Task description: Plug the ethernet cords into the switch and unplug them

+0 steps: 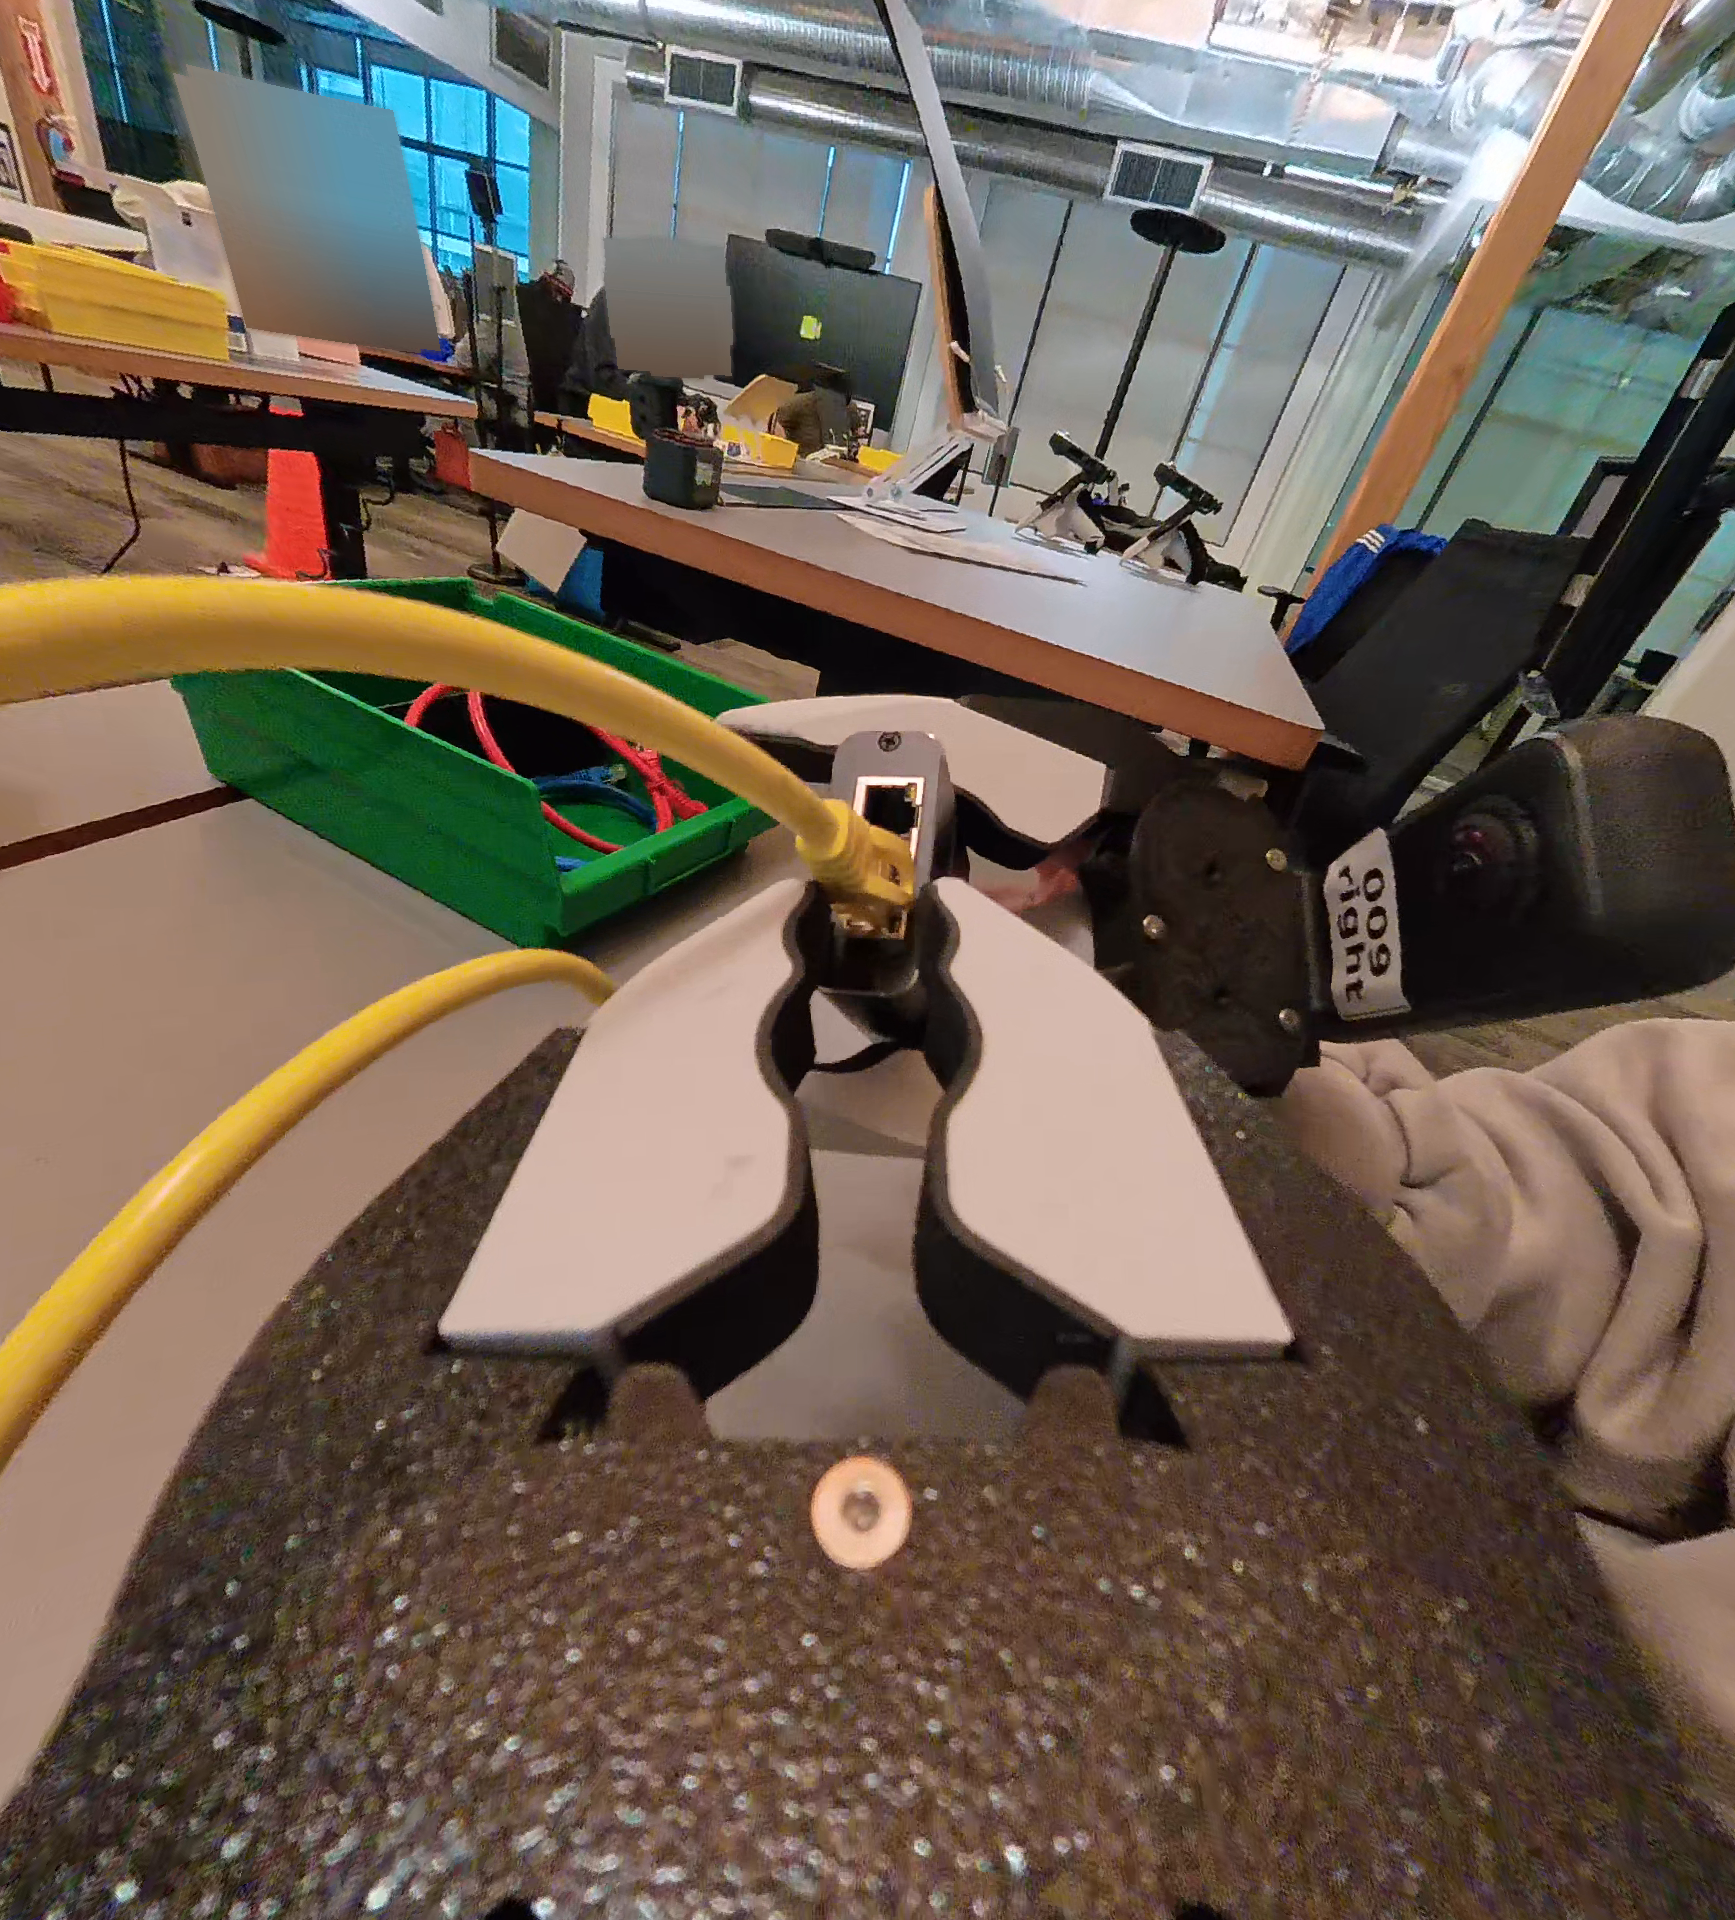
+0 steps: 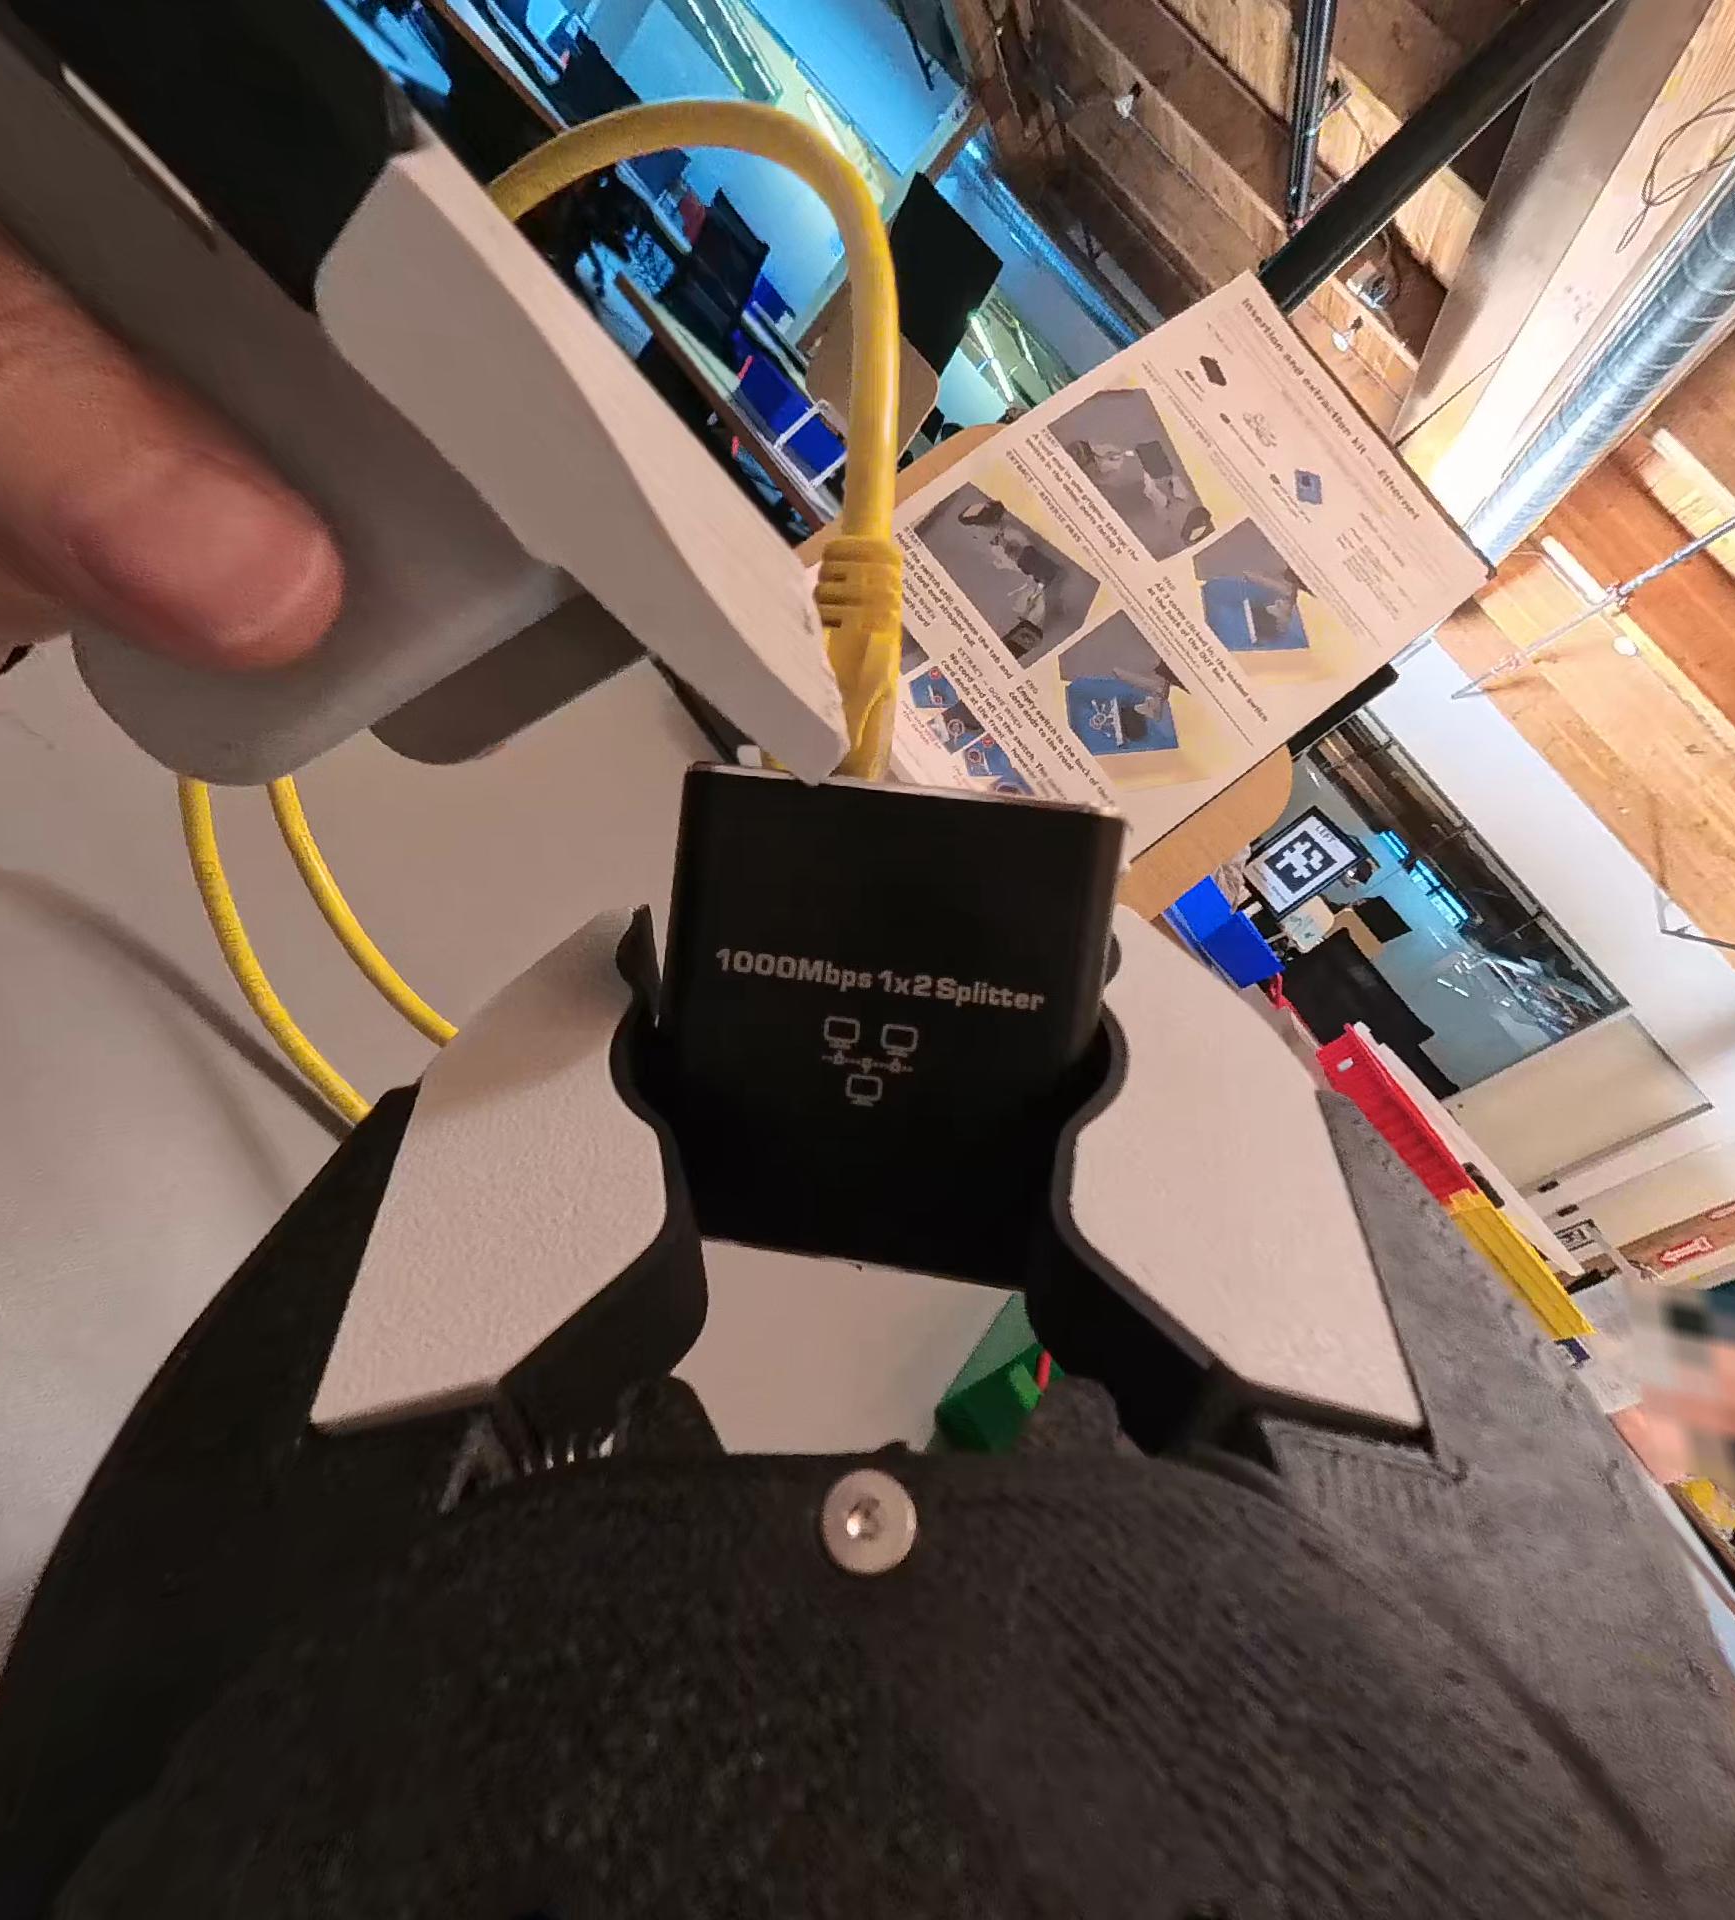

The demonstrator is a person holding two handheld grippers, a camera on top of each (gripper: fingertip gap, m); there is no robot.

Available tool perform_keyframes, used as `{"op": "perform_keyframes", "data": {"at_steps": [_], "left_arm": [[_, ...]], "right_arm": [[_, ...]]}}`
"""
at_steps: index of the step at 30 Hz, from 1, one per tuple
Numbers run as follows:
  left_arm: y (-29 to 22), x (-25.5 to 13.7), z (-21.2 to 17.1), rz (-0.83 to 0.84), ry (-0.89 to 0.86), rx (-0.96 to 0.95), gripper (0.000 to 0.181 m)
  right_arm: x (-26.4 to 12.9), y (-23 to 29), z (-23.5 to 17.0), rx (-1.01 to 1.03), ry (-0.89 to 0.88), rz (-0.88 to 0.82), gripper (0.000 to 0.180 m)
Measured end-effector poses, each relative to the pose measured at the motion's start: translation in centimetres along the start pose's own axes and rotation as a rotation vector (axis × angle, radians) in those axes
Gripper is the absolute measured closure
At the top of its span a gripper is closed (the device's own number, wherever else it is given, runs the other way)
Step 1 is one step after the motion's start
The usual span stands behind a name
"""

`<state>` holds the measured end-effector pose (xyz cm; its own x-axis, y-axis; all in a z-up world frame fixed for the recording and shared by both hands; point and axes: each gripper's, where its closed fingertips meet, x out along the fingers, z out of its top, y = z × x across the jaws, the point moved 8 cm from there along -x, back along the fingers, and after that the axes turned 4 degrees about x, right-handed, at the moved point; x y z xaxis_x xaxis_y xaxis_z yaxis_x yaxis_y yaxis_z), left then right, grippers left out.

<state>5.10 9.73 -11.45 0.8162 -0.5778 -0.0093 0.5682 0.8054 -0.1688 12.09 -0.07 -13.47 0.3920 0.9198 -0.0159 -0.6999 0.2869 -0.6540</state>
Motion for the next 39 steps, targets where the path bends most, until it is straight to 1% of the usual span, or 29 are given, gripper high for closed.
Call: {"op": "perform_keyframes", "data": {"at_steps": [5, 9, 18, 25, 28, 30, 34, 36, 39], "left_arm": [[-0.1, -0.1, -0.2, -0.03, -0.061, -0.07, 0.167], [0.0, 0.0, -0.6, -0.019, -0.09, -0.084, 0.168], [0.1, 0.1, -0.8, 0.032, -0.012, -0.02, 0.167], [-0.1, 0.1, -0.7, 0.047, -0.02, 0.007, 0.168], [0.4, 0.0, -1.1, 0.019, -0.045, -0.064, 0.169], [0.9, -0.1, -1.6, -0.012, -0.084, -0.151, 0.169], [1.7, 0.1, -2.5, -0.073, -0.164, -0.324, 0.17], [1.7, 0.2, -2.8, -0.069, -0.179, -0.349, 0.17], [1.6, 0.3, -2.7, -0.026, -0.167, -0.288, 0.17]], "right_arm": [[0.0, -0.1, 0.2, -0.004, 0.002, -0.008, 0.101], [0.1, 0.1, 0.1, -0.01, 0.019, -0.012, 0.102], [0.4, 0.4, -0.4, -0.018, 0.059, -0.01, 0.102], [0.4, 0.6, -0.3, 0.012, 0.054, -0.002, 0.102], [0.5, 0.7, -0.3, 0.001, 0.07, -0.009, 0.101], [0.5, 0.8, -0.3, 0.022, 0.058, -0.006, 0.101], [0.5, 0.9, -0.3, -0.004, 0.069, -0.031, 0.102], [0.6, 1.0, -0.4, 0.001, 0.079, -0.027, 0.102], [0.6, 1.0, -0.7, 0.035, 0.074, -0.018, 0.102]]}}
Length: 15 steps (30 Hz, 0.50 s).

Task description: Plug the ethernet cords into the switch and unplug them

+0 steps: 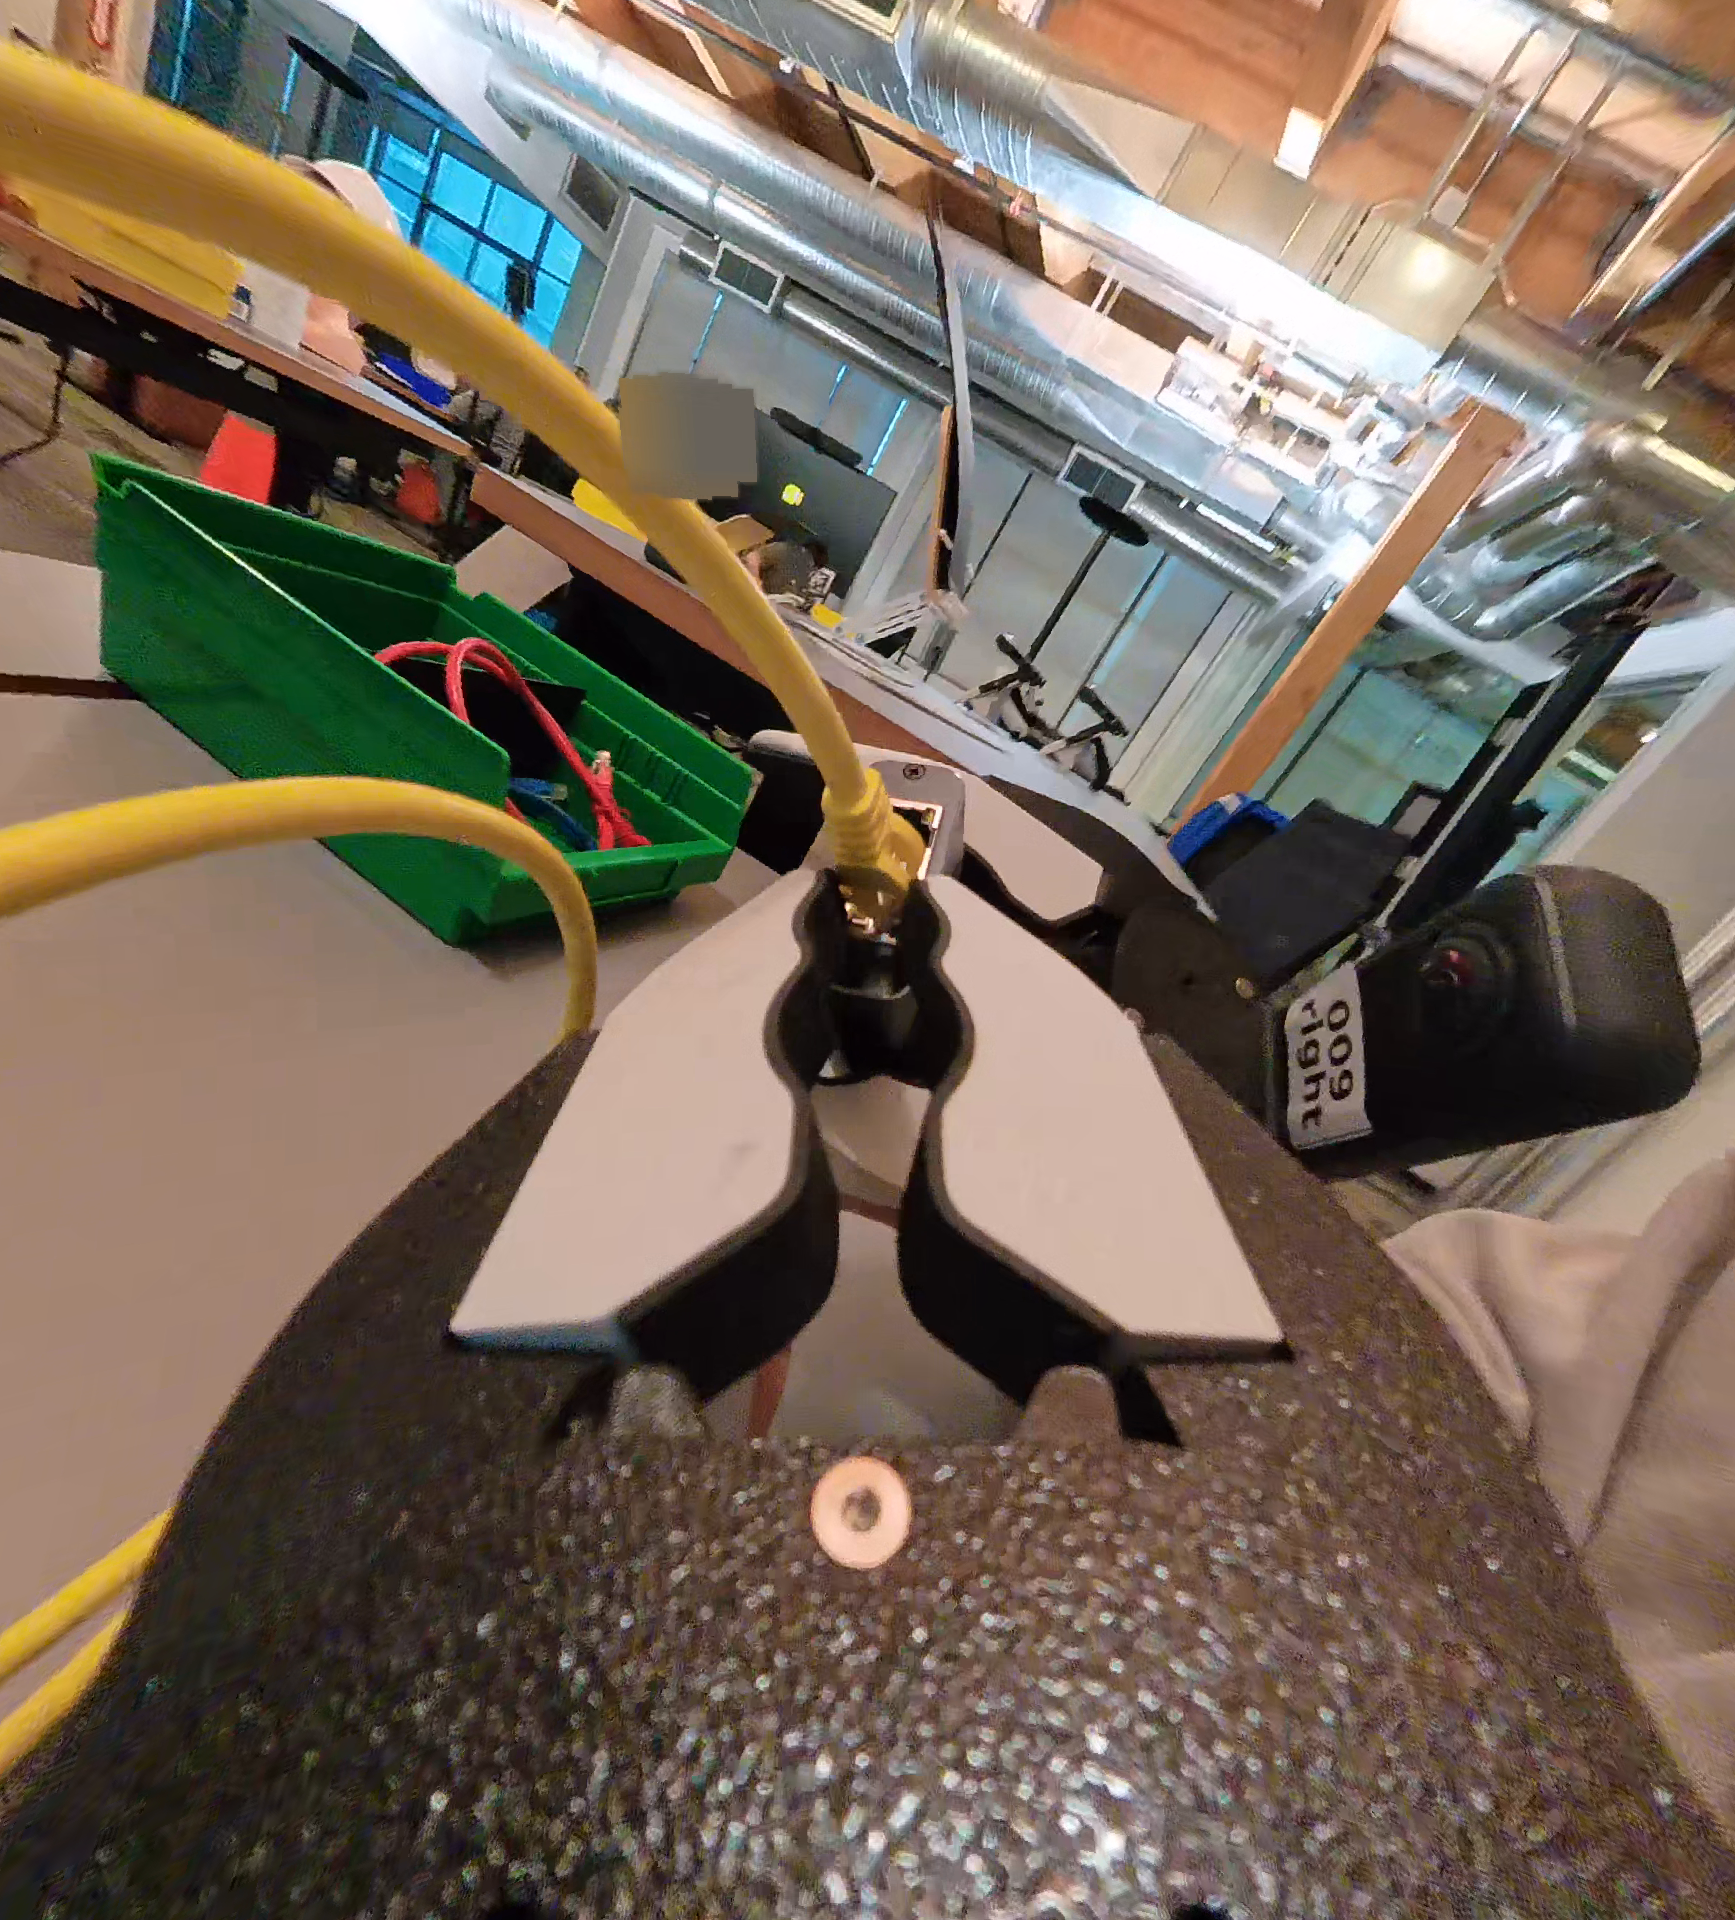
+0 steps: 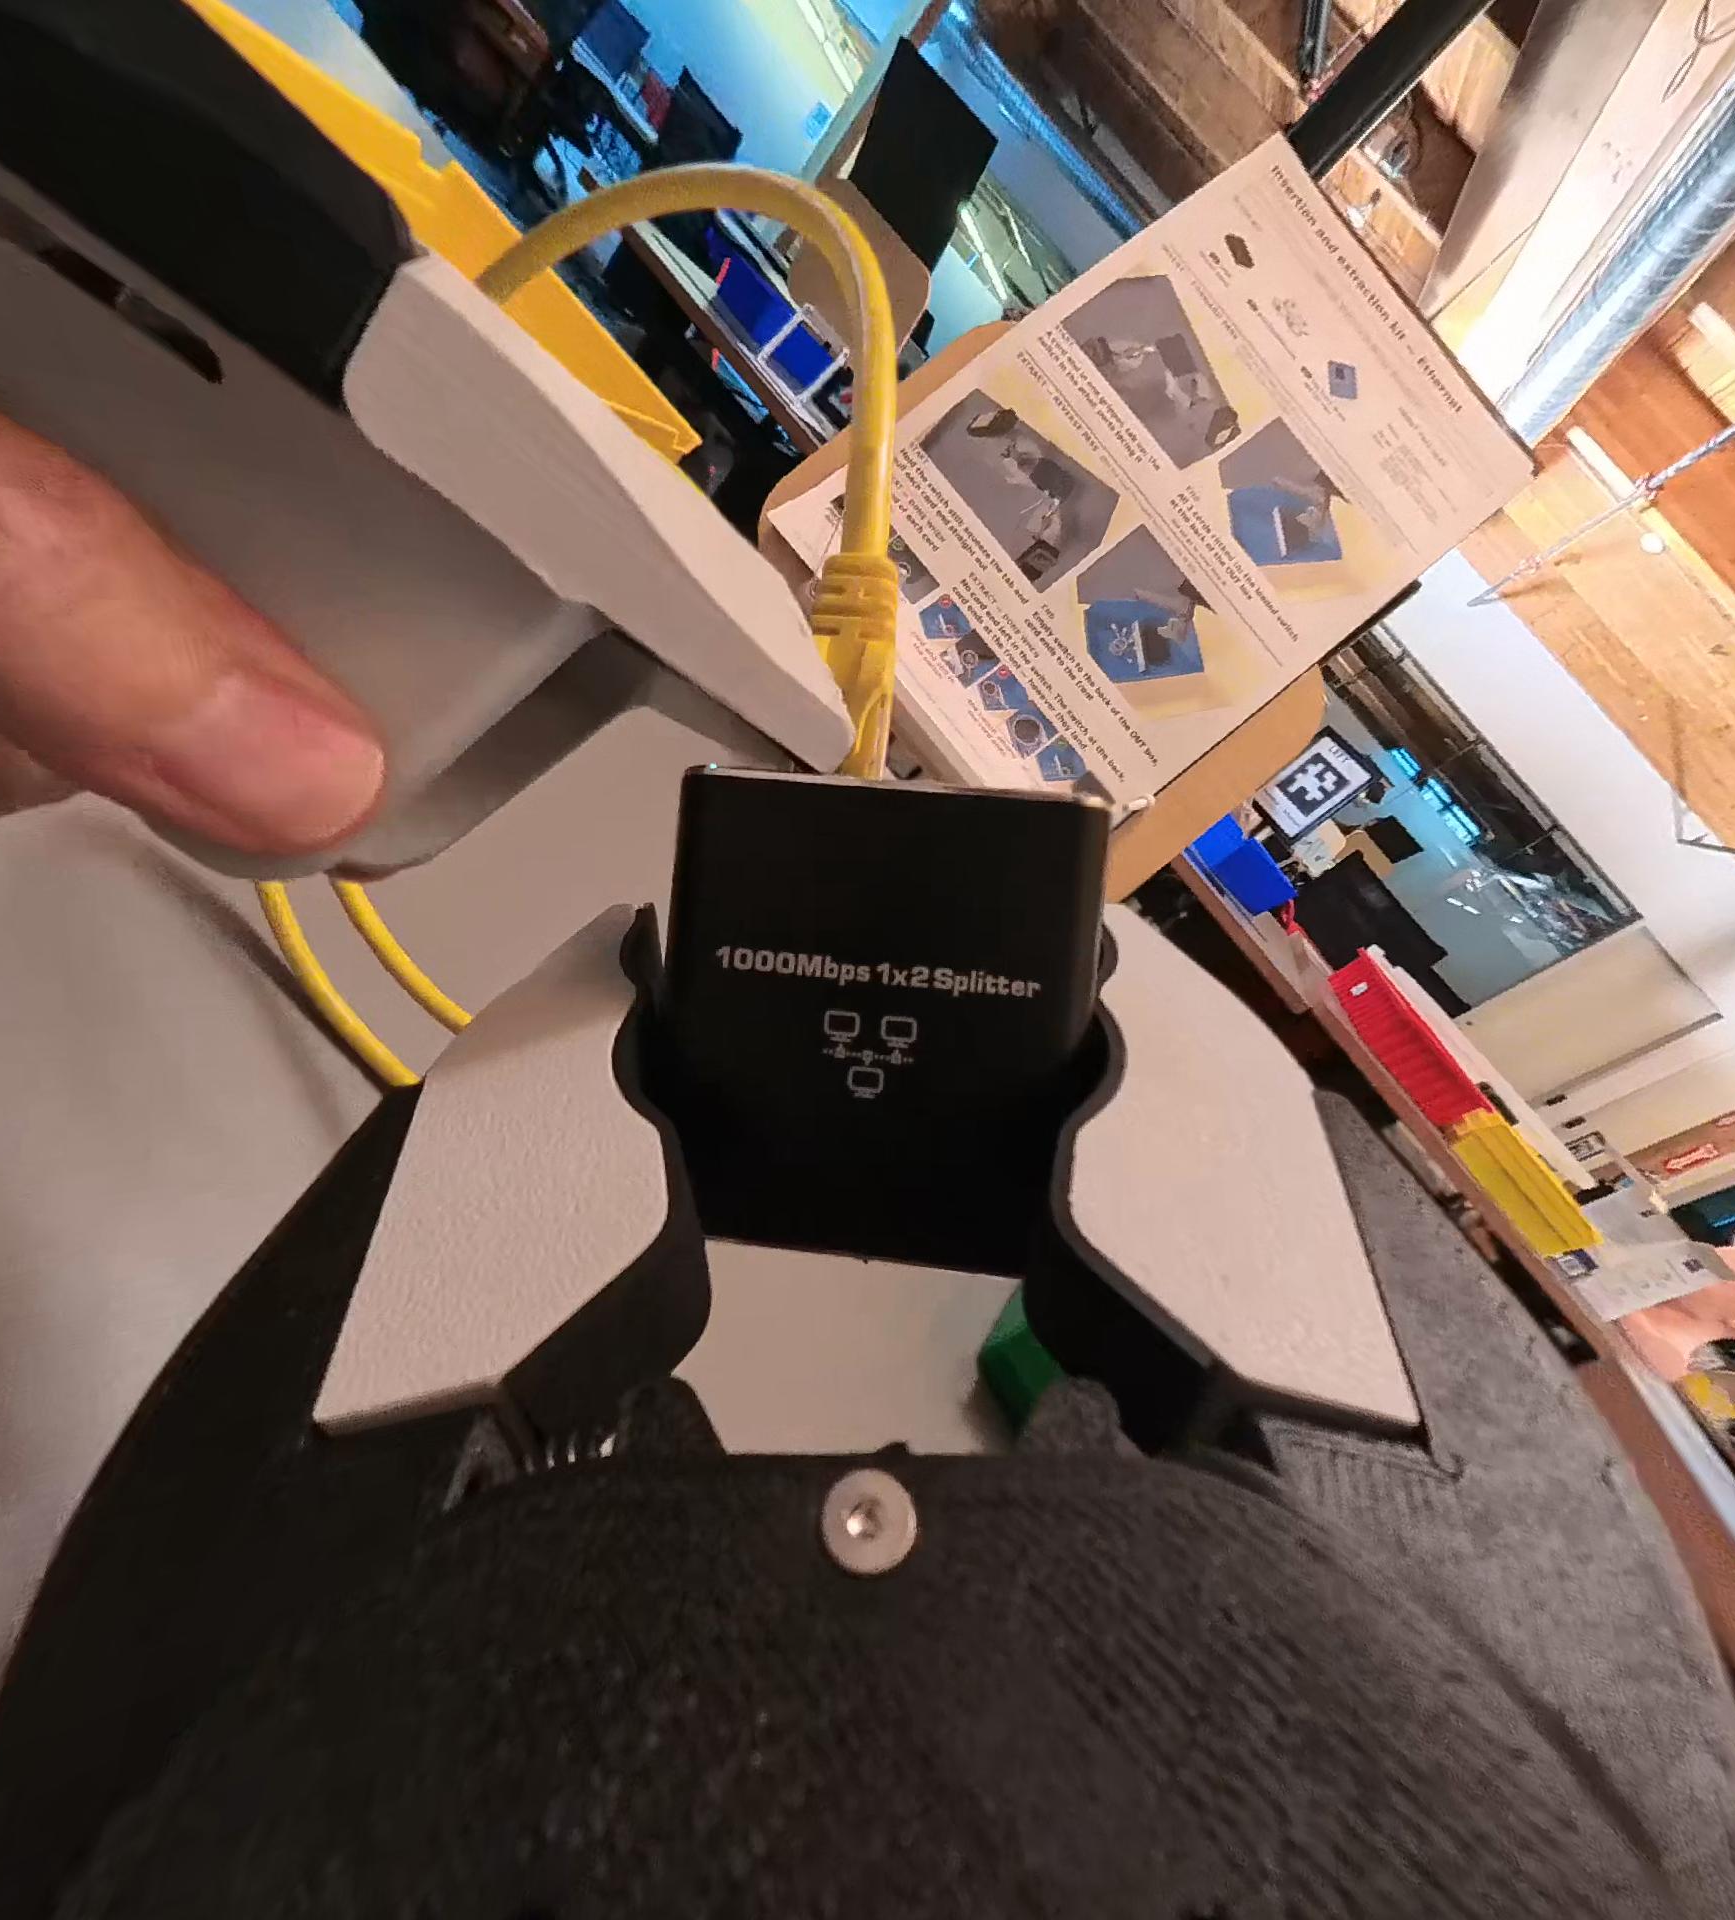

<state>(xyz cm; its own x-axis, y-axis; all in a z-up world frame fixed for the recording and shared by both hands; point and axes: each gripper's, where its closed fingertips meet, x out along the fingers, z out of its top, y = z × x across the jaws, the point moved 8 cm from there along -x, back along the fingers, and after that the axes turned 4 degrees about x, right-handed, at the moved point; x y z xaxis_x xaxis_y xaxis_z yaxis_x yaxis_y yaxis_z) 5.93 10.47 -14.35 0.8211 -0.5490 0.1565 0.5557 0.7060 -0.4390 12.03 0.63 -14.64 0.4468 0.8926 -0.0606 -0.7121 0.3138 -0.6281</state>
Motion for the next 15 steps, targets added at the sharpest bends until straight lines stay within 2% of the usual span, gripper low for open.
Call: {"op": "perform_keyframes", "data": {"at_steps": [3, 5, 6, 7, 8, 9, 10, 15], "left_arm": [[-0.3, 0.0, 0.6, 0.038, 0.007, 0.086, 0.17], [0.1, -0.3, 1.5, 0.035, -0.059, 0.062, 0.17], [0.4, -0.2, 1.6, 0.011, -0.004, 0.051, 0.169], [0.5, -0.3, 1.6, 0.033, 0.023, 0.065, 0.169], [0.4, -0.6, 1.7, 0.06, 0.019, 0.102, 0.169], [0.1, -0.8, 2.0, 0.06, 0.004, 0.126, 0.169], [-0.1, -0.9, 2.4, 0.074, -0.009, 0.153, 0.169], [-1.5, 0.2, 4.8, 0.141, 0.064, 0.375, 0.169]], "right_arm": [[0.0, -0.1, -0.1, 0.012, -0.012, 0.001, 0.102], [-0.1, 0.7, 0.1, -0.05, -0.066, 0.055, 0.102], [-0.2, 1.1, 0.5, -0.055, -0.063, 0.011, 0.102], [-0.6, 0.6, 1.1, 0.032, -0.058, -0.018, 0.102], [-1.1, -0.4, 2.2, 0.119, -0.126, 0.005, 0.102], [-1.5, -1.7, 2.6, 0.141, -0.14, -0.019, 0.103], [-1.7, -2.7, 2.1, 0.135, -0.12, -0.05, 0.103], [-1.2, -3.8, -0.5, 0.284, -0.093, 0.026, 0.103]]}}
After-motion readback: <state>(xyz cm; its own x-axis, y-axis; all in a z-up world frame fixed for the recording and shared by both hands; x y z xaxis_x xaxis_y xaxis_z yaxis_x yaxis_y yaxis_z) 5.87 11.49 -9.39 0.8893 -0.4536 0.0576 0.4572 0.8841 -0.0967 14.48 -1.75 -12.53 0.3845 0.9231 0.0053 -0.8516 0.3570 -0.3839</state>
